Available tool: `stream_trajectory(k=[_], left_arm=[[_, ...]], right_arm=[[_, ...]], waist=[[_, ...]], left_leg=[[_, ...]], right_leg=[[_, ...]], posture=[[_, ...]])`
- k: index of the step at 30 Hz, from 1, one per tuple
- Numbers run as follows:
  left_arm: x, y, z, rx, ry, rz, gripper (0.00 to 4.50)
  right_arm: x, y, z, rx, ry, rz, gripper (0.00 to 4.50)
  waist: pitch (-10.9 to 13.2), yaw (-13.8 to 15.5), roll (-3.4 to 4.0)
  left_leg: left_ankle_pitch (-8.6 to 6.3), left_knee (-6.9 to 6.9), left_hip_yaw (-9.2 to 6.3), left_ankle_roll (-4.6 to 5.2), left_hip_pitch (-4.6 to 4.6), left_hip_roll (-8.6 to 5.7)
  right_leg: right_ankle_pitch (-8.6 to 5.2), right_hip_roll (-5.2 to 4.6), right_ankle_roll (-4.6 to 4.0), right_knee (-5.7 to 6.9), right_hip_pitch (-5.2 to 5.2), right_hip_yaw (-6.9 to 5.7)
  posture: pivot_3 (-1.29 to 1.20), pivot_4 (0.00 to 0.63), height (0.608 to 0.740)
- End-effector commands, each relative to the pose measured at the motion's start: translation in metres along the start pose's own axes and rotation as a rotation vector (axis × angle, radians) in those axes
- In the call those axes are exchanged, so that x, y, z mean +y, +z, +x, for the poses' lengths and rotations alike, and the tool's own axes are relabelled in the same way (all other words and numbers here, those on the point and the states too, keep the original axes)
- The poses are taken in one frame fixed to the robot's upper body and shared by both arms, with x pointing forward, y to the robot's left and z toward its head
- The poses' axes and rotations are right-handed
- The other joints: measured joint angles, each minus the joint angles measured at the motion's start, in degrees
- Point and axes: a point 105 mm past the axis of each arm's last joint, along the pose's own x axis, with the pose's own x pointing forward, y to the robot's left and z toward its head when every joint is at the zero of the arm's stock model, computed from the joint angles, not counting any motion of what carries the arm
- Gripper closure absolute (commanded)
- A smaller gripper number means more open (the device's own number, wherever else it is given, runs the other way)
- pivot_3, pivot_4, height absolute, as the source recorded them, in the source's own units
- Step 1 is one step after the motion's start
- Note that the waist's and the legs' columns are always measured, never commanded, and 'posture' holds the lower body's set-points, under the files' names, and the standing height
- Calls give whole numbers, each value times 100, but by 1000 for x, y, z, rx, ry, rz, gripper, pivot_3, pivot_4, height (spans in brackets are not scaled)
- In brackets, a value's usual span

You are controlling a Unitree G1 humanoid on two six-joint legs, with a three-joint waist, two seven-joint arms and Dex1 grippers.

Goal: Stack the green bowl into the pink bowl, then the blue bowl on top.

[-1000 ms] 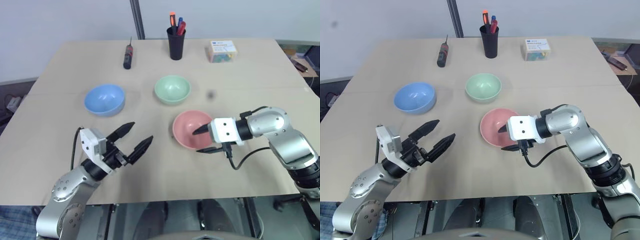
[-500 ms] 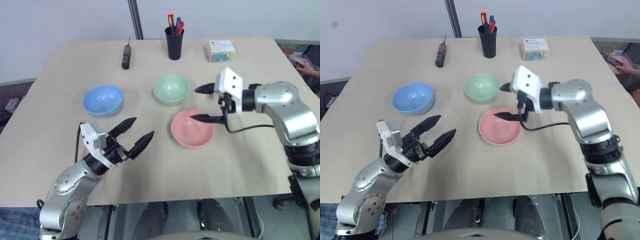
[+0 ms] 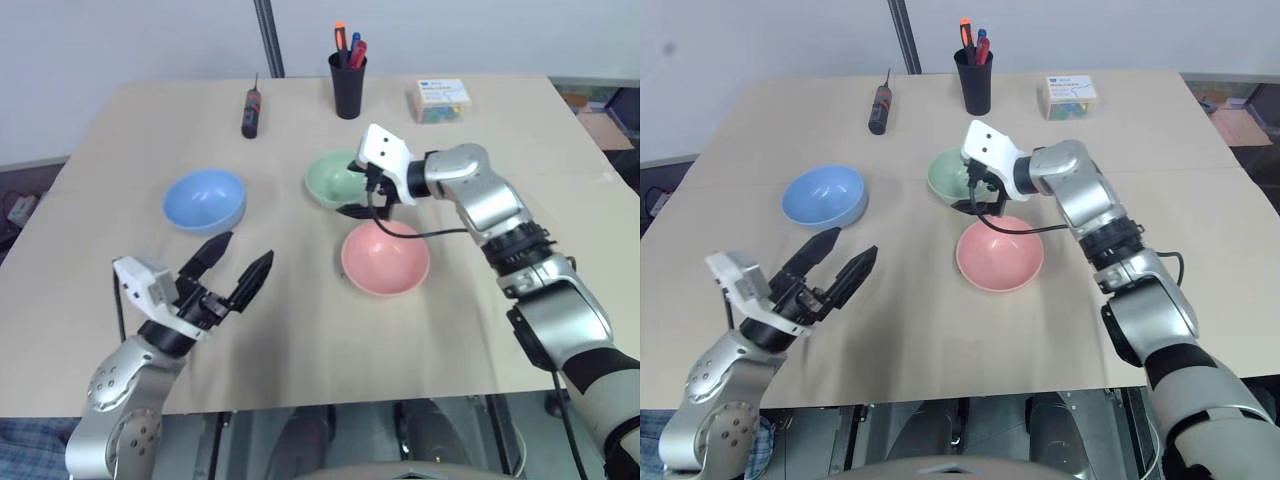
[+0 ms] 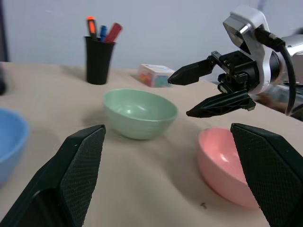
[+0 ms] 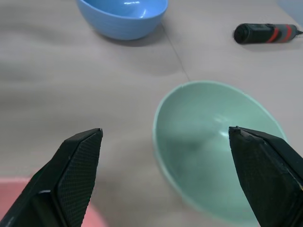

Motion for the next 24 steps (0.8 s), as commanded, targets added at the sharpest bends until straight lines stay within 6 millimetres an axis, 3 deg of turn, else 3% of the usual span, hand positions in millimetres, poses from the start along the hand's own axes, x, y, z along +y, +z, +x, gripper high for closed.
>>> stream_trajectory(k=[1, 10, 13, 15, 18, 20, 23, 24], left_arm=[[-4, 17, -9, -44, 24, 77, 0], [-4, 20, -19, -48, 78, 100, 0], [-4, 21, -19, -49, 82, 102, 0], [-4, 20, -19, -46, 82, 104, 0], [-4, 19, -18, -42, 79, 105, 0], [-4, 19, -17, -39, 73, 105, 0], [-4, 18, -15, -35, 65, 105, 0], [-3, 18, -15, -33, 61, 103, 0]], right_arm=[[-5, 10, 8, -9, -1, -70, 40], [-12, -8, 34, 84, -44, -64, 40], [-13, -10, 37, 99, -52, -72, 718], [-14, -11, 38, 108, -60, -96, 1712], [-14, -9, 40, 99, -56, -94, 2674], [-13, -7, 41, 93, -51, -98, 3032], [-12, -7, 41, 88, -48, -101, 4331], [-12, -6, 41, 85, -47, -101, 4435]], waist=[[0, -3, 0], [1, -22, 1], [0, -23, 1], [1, -23, 1], [1, -25, 1], [1, -34, 1], [1, -32, 1], [1, -30, 1]], left_leg=[[0, 0, 2, 0, 0, 0], [1, -16, 11, -2, 4, -2], [2, -18, 15, -3, 1, -4], [2, -22, 19, -3, 1, -4], [2, -26, 21, -4, 0, -4], [2, -28, 29, -4, 0, -2], [2, -30, 30, -4, 0, -2], [2, -30, 31, -4, 0, -2]], right_leg=[[0, 0, 0, -1, 0, 1], [0, 3, -2, 5, -12, 8], [0, 2, -2, 4, -16, 13], [0, 3, -2, 4, -20, 16], [0, 3, -2, 5, -25, 19], [0, 4, -2, 7, -29, 27], [0, 6, -2, 8, -32, 30], [0, 6, -2, 8, -33, 30]], posture=[[0, 150, 740], [0, 150, 740], [0, 150, 740], [0, 150, 740], [0, 150, 740], [0, 150, 740], [0, 150, 740], [0, 150, 740]])
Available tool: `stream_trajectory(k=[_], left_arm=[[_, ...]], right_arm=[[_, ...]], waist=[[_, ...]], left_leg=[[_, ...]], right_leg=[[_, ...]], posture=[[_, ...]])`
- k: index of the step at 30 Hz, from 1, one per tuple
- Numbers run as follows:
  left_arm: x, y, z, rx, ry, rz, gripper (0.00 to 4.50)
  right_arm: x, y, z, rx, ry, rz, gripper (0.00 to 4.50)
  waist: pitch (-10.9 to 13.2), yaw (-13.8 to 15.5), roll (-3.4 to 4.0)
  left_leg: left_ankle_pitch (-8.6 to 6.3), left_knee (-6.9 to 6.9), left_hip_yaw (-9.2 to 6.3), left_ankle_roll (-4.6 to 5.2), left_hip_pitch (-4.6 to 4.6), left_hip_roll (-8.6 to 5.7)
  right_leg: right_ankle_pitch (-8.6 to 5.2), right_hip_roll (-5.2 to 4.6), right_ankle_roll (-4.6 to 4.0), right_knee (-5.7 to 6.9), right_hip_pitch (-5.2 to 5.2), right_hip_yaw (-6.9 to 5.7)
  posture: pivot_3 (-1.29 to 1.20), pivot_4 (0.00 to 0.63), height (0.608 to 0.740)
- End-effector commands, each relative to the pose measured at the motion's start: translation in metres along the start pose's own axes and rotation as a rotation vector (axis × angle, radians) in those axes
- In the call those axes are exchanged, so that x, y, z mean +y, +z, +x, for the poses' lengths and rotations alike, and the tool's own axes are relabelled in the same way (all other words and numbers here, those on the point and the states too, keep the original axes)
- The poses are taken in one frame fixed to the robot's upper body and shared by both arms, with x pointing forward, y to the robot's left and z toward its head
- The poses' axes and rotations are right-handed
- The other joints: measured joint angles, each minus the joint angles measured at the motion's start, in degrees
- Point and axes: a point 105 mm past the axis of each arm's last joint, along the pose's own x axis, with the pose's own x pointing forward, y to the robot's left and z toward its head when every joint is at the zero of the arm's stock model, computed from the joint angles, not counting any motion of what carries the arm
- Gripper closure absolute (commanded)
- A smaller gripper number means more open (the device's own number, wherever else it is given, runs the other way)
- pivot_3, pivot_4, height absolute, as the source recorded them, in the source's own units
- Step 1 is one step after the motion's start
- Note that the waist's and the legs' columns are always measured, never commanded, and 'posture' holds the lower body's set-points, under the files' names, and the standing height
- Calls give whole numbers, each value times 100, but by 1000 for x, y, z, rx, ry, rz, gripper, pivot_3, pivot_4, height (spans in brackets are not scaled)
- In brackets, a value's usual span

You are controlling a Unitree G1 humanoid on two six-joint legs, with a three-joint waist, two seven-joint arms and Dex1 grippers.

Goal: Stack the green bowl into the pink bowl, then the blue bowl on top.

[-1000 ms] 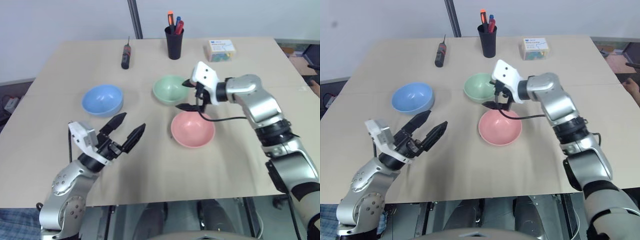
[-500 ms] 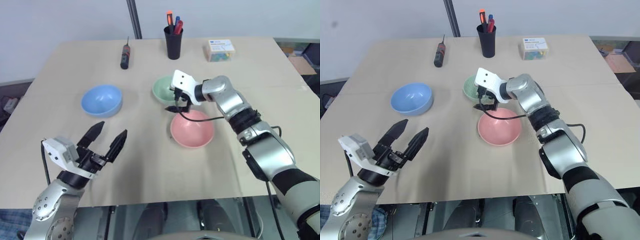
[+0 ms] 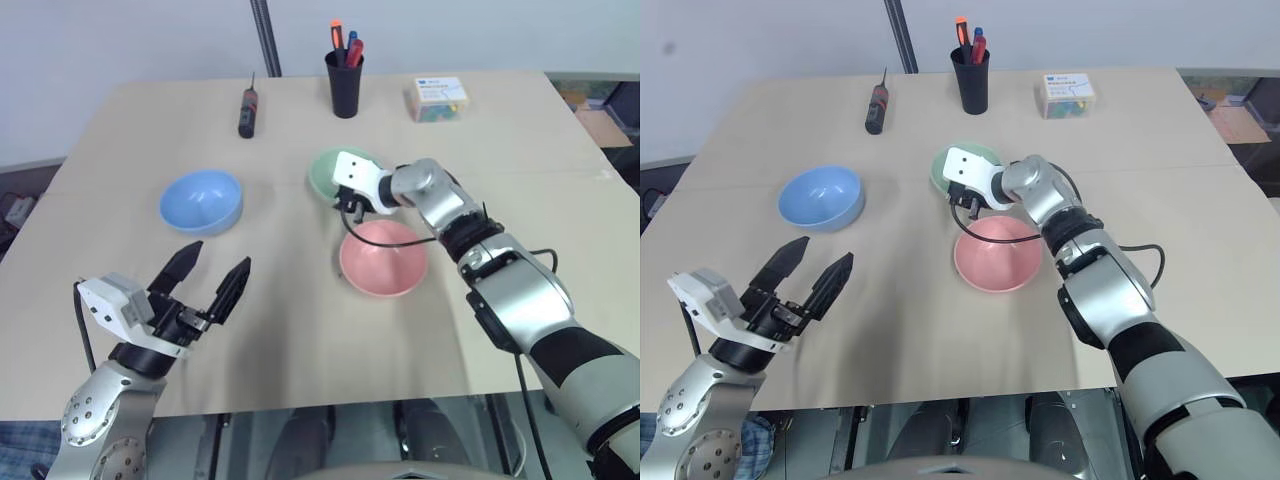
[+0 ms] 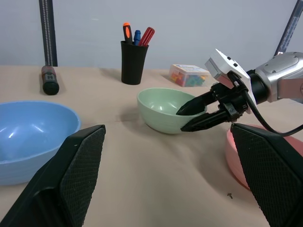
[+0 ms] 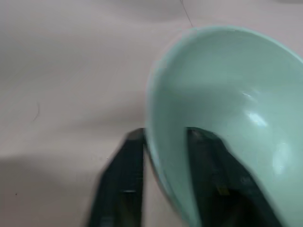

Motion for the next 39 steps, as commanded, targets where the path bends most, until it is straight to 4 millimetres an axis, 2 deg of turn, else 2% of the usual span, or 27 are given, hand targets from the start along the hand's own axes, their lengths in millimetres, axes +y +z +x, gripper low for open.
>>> stream_trajectory(k=[1, 4, 7, 11, 15, 19, 22, 27, 30, 34, 36, 37, 39], left_arm=[[-4, 10, 3, -26, -31, 37, 0], [-4, 9, 4, -20, -41, 35, 0], [-5, 8, 6, -18, -55, 28, 0], [-8, 5, 13, -14, -94, 17, 0], [-9, 2, 21, -9, -143, 11, 0], [-10, -1, 32, -3, -208, 6, 0], [-7, -1, 41, -1, -250, 6, 0], [-6, -1, 48, 7, -297, 9, 0], [-5, -2, 50, 12, -315, 7, 0], [-5, -2, 53, 17, -334, 5, 0], [-5, -2, 54, 19, -341, 5, 0], [-5, -2, 55, 21, -343, 6, 0], [-4, -3, 57, 28, -341, 9, 0]], right_arm=[[-10, 24, -6, -65, -24, -43, 4435], [-9, 26, -7, -81, -10, -55, 4435], [-9, 41, -16, -136, 20, -88, 4435], [-9, 61, -42, -217, 59, -169, 4435], [8, 71, -76, -262, 132, -263, 4435], [34, 66, -112, -258, 228, -327, 4435], [53, 50, -136, -212, 295, -337, 4435], [77, 31, -161, -148, 387, -322, 4435], [87, 25, -165, -130, 408, -304, 4435], [92, 28, -165, -140, 405, -296, 3158], [92, 31, -164, -158, 392, -276, 2181], [90, 34, -163, -169, 371, -246, 1958], [79, 39, -162, -204, 301, -174, 949]], waist=[[0, 1, 0], [0, 2, 0], [1, -3, 1], [0, 4, 1], [-1, 25, -1], [-1, 49, 1], [-1, 27, 1], [-1, 28, -1], [-2, 22, -1], [-2, 30, -1], [-2, 41, -2], [-3, 45, -3], [-4, 48, -5]], left_leg=[[0, 0, 2, 0, -1, 0], [0, 0, 3, 0, -1, 0], [0, -1, 9, 0, -4, 0], [0, -2, 13, 0, -16, 2], [0, 4, 4, 0, -33, 2], [0, 15, -11, 0, -54, 2], [1, 43, -31, -1, -82, 4], [-1, 52, -42, 2, -85, 1], [-1, 54, -38, 2, -83, 1], [0, 58, -40, 2, -82, 4], [0, 61, -42, 1, -84, 4], [0, 62, -43, 1, -84, 3], [0, 63, -46, 1, -85, 4]], right_leg=[[0, 0, 0, 0, -2, 2], [0, 0, 0, 1, -3, 3], [0, 0, 0, 2, -9, 9], [0, 2, 1, 5, -24, 14], [1, -2, 2, 0, -31, 6], [1, -2, 2, 3, -42, -10], [2, -5, 2, 6, -52, -29], [1, -7, 2, 3, -44, -41], [2, -5, 2, 5, -44, -38], [2, -3, 2, 8, -43, -40], [2, -5, 3, 7, -41, -41], [2, -6, 3, 6, -40, -41], [2, -8, 3, 6, -40, -43]], posture=[[0, 150, 740], [0, 150, 740], [0, 150, 740], [0, 150, 740], [0, 150, 740], [0, 150, 740], [0, 150, 740], [0, 150, 740], [0, 150, 740], [0, 150, 740], [0, 150, 740], [0, 150, 740], [0, 150, 740]])
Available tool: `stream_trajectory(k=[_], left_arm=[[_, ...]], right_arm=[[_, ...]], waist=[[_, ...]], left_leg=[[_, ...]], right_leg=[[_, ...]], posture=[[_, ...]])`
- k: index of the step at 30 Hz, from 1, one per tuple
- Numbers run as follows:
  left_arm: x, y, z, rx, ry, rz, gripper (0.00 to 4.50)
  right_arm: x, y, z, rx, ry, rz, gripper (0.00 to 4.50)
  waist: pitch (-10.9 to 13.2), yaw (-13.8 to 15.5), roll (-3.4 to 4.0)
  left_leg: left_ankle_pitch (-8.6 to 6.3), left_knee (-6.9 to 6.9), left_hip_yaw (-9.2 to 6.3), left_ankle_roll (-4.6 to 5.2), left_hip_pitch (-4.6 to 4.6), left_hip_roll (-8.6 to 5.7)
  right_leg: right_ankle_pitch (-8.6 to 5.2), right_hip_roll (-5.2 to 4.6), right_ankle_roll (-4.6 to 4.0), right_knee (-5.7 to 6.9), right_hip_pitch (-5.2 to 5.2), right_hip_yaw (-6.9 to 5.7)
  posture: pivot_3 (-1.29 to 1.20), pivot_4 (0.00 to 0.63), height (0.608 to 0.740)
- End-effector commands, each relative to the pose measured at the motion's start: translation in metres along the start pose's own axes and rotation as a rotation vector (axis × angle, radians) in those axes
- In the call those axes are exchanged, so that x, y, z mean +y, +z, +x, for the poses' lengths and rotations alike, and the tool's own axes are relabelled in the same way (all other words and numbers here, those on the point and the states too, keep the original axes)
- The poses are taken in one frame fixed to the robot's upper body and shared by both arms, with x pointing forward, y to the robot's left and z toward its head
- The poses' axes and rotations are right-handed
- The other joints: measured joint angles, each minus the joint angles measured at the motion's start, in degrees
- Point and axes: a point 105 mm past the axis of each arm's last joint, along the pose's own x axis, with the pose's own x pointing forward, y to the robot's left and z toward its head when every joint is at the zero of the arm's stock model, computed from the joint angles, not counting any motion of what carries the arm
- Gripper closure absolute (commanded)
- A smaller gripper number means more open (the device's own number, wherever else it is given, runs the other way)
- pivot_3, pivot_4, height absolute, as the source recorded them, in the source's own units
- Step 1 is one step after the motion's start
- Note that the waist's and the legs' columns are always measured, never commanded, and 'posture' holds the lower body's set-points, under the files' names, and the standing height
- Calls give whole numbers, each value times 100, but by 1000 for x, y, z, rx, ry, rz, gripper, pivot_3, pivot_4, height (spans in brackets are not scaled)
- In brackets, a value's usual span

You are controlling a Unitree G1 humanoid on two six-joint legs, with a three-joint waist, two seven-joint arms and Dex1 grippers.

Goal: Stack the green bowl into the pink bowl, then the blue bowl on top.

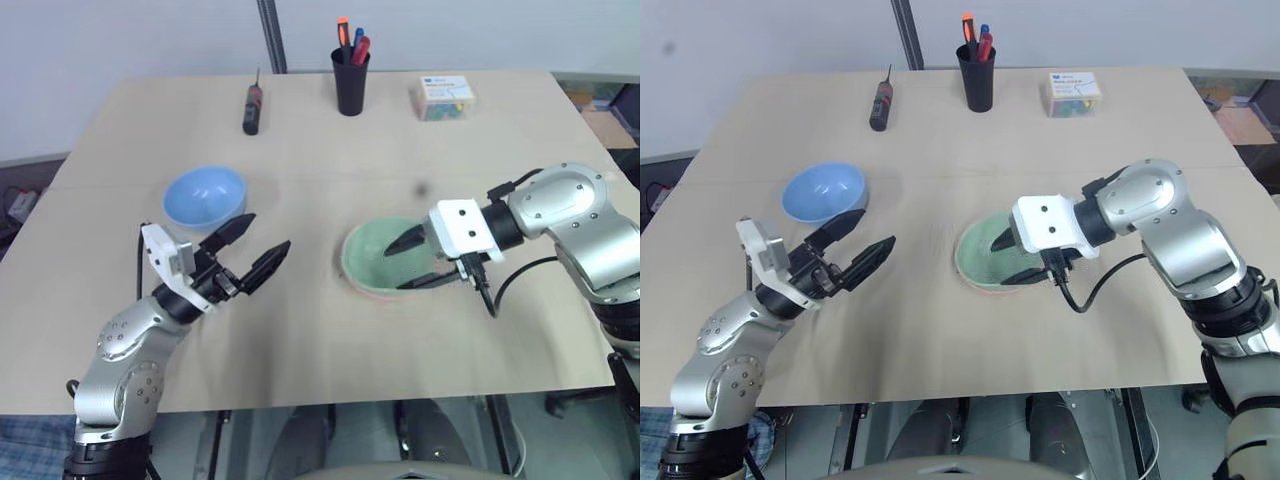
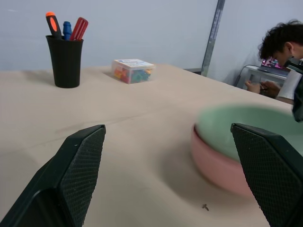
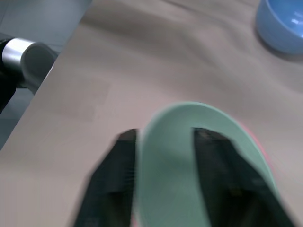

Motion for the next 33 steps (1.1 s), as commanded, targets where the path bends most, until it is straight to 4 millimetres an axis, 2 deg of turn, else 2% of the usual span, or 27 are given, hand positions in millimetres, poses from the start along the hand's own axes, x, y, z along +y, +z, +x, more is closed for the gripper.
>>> stream_trajectory(k=[1, 2, 5, 7, 13, 16, 21, 25, 32, 33], left_arm=[[1, 6, 2, 1, -10, 32, 0], [5, 4, 3, 15, 11, 23, 0], [18, 0, 5, 68, 95, 42, 0], [23, 0, 6, 96, 127, 46, 0], [36, 11, 8, 155, 168, 123, 0], [50, 15, 5, 201, 201, 157, 0], [82, 14, -1, 301, 273, 217, 0], [96, 9, -1, 373, 299, 235, 0], [108, -20, 5, 536, 247, 231, 0], [109, -23, 6, 556, 240, 236, 257]], right_arm=[[-16, 14, -10, -63, -126, 39, 613], [-22, 17, -15, -104, -171, 76, 190], [-37, 17, -36, -226, -300, 178, 190], [-40, 5, -50, -262, -361, 247, 190], [-23, -41, -91, -272, -456, 353, 190], [-12, -57, -104, -260, -464, 368, 190], [-9, -61, -112, -264, -475, 336, 190], [-11, -58, -111, -280, -480, 317, 190], [-14, -56, -107, -278, -489, 301, 190], [-14, -55, -108, -279, -490, 298, 172]], waist=[[0, 1, 0], [0, 1, 0], [-1, 15, -2], [-2, 31, -4], [-6, 117, -11], [-5, 116, -9], [-5, 57, -8], [-5, 15, -8], [-5, 5, -9], [-5, 5, -9]], left_leg=[[0, 0, 0, 0, 0, 0], [0, 0, -2, 0, 0, 0], [0, 0, -5, 0, -2, -2], [0, 1, -7, 0, -2, -7], [0, 1, -2, 1, -6, -11], [0, 1, 16, 2, -3, -10], [0, 1, 37, 2, 4, -6], [0, 2, 35, 2, 0, -8], [0, 3, 34, 1, -2, -10], [0, 3, 34, 1, -2, -10]], right_leg=[[0, 0, 0, 1, 0, 0], [0, 0, 0, 1, 0, -1], [0, 0, 0, 2, 0, -3], [0, 0, 0, 1, 2, -5], [0, 0, 0, -2, 1, -3], [0, 1, 0, 3, 2, -3], [0, 8, 0, 9, 2, 1], [0, 6, 1, 5, 2, -1], [0, 4, 1, 5, 1, -2], [0, 4, 1, 5, 1, -1]], posture=[[0, 150, 740], [0, 150, 740], [0, 150, 740], [0, 150, 740], [0, 150, 740], [0, 150, 740], [0, 150, 740], [0, 150, 740], [0, 150, 740], [0, 150, 740]])
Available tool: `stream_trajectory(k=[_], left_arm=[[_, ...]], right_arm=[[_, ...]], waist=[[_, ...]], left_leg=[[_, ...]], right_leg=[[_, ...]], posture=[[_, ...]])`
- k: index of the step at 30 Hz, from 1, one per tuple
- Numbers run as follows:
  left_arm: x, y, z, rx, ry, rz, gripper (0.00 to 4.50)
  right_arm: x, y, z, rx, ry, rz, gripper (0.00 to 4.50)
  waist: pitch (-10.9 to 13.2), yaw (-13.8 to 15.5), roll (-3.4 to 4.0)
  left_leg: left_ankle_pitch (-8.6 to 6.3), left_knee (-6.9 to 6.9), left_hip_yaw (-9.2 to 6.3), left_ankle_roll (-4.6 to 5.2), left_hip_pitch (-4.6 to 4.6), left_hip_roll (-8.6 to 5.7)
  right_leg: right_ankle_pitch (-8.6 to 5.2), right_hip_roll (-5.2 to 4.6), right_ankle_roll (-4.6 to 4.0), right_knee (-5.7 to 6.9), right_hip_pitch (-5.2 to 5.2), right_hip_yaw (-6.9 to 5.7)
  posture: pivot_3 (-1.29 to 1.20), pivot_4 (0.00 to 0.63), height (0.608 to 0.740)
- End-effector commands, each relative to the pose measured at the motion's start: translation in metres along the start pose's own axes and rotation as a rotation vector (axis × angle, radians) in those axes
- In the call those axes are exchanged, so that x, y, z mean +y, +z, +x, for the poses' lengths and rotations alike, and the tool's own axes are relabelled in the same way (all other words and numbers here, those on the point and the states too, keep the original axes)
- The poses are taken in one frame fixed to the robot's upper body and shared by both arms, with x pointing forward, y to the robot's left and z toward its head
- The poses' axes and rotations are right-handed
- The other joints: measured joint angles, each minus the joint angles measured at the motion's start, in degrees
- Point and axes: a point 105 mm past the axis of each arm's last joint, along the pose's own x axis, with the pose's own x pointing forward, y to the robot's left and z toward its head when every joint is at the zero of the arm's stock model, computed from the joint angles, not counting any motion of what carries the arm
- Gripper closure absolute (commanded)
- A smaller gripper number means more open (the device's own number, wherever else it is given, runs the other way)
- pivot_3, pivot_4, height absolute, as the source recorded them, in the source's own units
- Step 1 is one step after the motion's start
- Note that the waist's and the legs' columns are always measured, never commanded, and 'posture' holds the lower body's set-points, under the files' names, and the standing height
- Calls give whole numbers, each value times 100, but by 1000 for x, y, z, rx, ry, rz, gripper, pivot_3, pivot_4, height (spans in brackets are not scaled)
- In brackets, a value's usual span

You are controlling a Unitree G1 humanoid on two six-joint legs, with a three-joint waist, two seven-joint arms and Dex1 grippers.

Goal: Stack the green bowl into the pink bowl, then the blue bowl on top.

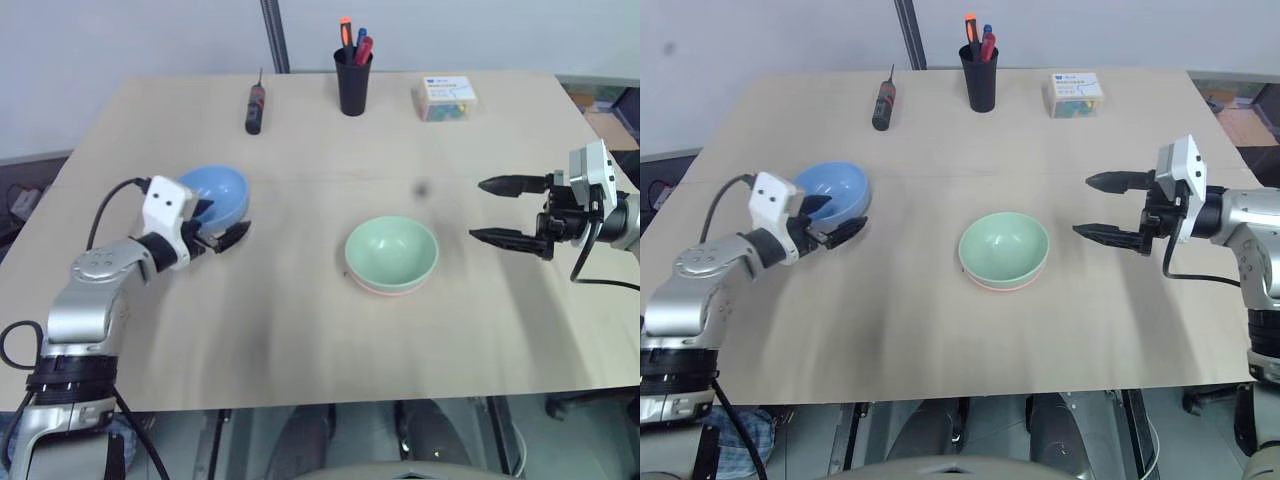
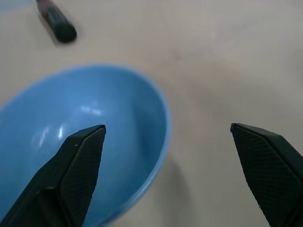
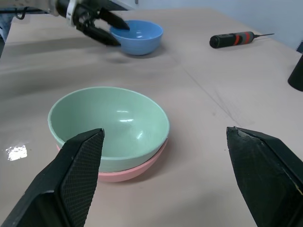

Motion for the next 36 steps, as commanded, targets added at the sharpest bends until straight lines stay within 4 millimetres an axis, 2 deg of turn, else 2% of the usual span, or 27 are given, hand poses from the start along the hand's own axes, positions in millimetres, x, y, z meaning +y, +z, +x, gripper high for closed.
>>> stream_trajectory(k=[1, 2, 4, 6, 7, 8, 9, 12, 22, 26, 28, 33, 36], left_arm=[[6, 3, 6, 34, -12, 65, 412], [8, 2, 8, 45, -7, 86, 582], [9, 0, 10, 61, -15, 91, 1201], [11, -1, 11, 66, -16, 94, 2022], [11, -1, 12, 69, -21, 100, 2666], [11, -2, 13, 73, -25, 107, 2860], [10, -1, 14, 72, -35, 110, 3355], [8, 2, 17, 65, -45, 113, 4433], [5, 27, 25, 49, -116, 187, 4433], [-10, 53, 30, -20, -197, 271, 4433], [-28, 75, 35, -83, -277, 323, 4433], [-97, 133, 35, -281, -563, 463, 4433], [-132, 148, 29, -353, -711, 543, 4433]], right_arm=[[0, 15, -2, -32, -1, -66, 164], [0, 15, -3, -32, -2, -68, 164], [0, 15, -5, -30, -8, -79, 164], [0, 17, -6, -44, -14, -82, 164], [0, 17, -6, -48, -15, -82, 164], [1, 16, -6, -49, -15, -83, 164], [1, 16, -5, -49, -15, -84, 164], [1, 14, -4, -45, -15, -89, 164], [-1, 17, -2, -57, -15, -96, 164], [0, 13, -2, -49, -17, -94, 164], [-1, 13, -2, -49, -18, -92, 164], [-2, 12, 1, -52, -13, -93, 164], [-2, 11, 2, -51, -8, -92, 164]], waist=[[0, -1, 0], [0, -2, 0], [0, -2, 0], [0, -22, 0], [0, -25, 0], [0, -25, 0], [0, -25, 0], [-3, 3, 4], [-5, -10, 8], [-5, -20, 7], [-5, -9, 6], [-4, 7, 5], [-4, -31, 4]], left_leg=[[0, 0, 0, 0, 0, 0], [0, 0, 0, 0, 0, 0], [1, 1, -2, -1, 0, 0], [1, 1, 0, -2, 0, 0], [1, 1, 0, -2, -1, 0], [1, 1, -1, -2, -1, 0], [1, 1, -1, -2, 0, 0], [1, 7, -2, -1, 0, 0], [1, 18, -1, 0, 0, -5], [2, 19, -2, -1, -3, -4], [3, 20, -3, -3, -4, -5], [11, 27, -3, -17, -10, -8], [13, 27, -1, -20, -11, -7]], right_leg=[[0, 0, 0, 0, 0, 0], [0, 0, 0, 1, 0, 0], [0, 1, 0, 2, 0, -3], [0, 0, 0, 2, -1, 1], [0, 0, 0, 2, -1, 1], [0, 0, 0, 2, -1, 1], [0, 0, 0, 2, -1, 1], [0, 0, 0, 5, 1, -2], [1, -1, 1, 20, 1, -2], [1, -1, 1, 20, 0, -3], [1, 0, 1, 21, 0, -4], [1, -2, 2, 18, 2, -5], [0, -2, 2, 15, 2, -3]], posture=[[0, 150, 740], [0, 150, 740], [0, 150, 740], [0, 150, 740], [0, 150, 740], [0, 150, 740], [0, 150, 740], [0, 150, 740], [0, 150, 740], [0, 150, 740], [0, 150, 740], [0, 150, 740], [0, 150, 740]])
